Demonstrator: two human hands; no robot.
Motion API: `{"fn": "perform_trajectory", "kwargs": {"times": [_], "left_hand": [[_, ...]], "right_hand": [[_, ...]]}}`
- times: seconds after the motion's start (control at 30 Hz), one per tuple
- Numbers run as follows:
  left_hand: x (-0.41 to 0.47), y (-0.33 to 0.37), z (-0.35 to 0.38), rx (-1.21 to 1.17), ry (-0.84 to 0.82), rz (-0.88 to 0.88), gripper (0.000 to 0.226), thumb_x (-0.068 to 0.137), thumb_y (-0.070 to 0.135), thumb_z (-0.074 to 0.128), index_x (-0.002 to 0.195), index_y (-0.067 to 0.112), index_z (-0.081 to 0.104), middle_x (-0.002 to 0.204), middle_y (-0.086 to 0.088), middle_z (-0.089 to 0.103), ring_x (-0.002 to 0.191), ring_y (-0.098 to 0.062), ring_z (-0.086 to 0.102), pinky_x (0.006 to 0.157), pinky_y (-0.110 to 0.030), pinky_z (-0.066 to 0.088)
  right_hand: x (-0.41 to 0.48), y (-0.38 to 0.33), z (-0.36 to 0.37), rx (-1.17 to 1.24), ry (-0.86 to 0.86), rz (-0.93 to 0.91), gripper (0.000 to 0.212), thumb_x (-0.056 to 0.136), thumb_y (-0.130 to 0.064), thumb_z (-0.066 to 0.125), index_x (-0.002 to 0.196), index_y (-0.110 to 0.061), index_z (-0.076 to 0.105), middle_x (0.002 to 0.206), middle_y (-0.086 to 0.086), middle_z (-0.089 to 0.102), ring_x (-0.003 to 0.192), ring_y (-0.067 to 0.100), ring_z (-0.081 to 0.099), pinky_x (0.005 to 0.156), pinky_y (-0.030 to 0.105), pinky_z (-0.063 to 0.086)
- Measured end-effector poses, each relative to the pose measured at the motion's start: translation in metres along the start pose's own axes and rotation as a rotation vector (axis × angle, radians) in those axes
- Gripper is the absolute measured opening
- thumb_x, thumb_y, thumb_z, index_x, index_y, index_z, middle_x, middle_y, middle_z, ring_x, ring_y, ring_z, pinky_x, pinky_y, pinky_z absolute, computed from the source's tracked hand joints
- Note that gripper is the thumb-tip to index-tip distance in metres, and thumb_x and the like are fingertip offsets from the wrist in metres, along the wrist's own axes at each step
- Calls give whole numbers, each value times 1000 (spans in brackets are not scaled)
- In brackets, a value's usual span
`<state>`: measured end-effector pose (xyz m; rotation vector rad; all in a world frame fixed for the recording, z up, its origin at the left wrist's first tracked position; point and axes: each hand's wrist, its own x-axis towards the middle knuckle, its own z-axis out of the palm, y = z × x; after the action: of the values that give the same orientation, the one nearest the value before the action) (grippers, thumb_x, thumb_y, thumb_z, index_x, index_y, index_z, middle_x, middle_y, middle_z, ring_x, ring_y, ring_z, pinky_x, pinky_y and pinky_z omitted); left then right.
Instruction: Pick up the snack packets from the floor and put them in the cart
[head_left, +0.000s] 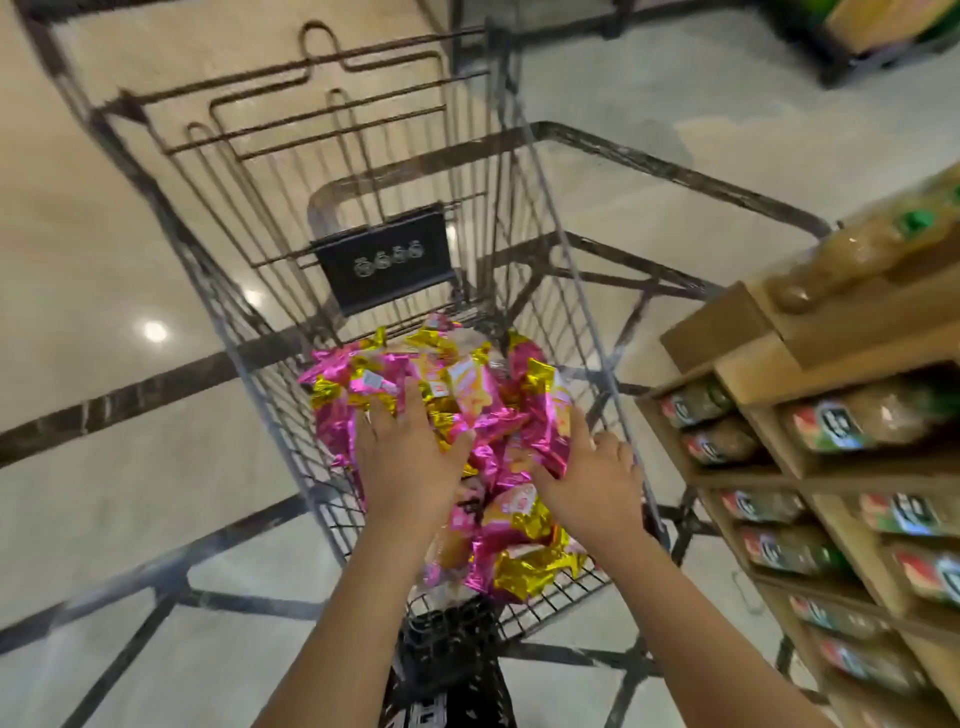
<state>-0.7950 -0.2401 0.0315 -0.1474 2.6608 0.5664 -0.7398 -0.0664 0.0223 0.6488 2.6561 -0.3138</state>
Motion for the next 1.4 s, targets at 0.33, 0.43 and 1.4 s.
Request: {"fn": "perform_trajectory", "kwargs": {"times": [0.33,0.43,1.4], "left_hand": [[-92,138,80,354,-185,617,84,92,62,46,157,18,16,161,-21,18,150,-35,7,122,-48,0],[-156,176,114,442,-289,823,81,95,61,42,158,22,9,162,-20,13,150,-38,2,122,-49,0],[-693,245,387,1091,-694,1790,77,98,58,41,157,31,0,164,-15,4,149,-40,1,121,-53,8]], "right_hand": [[-122,185,-3,205,6,510,85,90,-60,45,155,-22,6,147,15,37,134,34,33,106,43,34],[-177,239,5,289,64,674,84,90,-60,46,155,-22,10,146,15,37,134,34,33,107,43,33],[-667,489,196,1076,528,1760,86,91,-59,48,156,-27,2,150,19,30,139,36,27,112,46,33]]}}
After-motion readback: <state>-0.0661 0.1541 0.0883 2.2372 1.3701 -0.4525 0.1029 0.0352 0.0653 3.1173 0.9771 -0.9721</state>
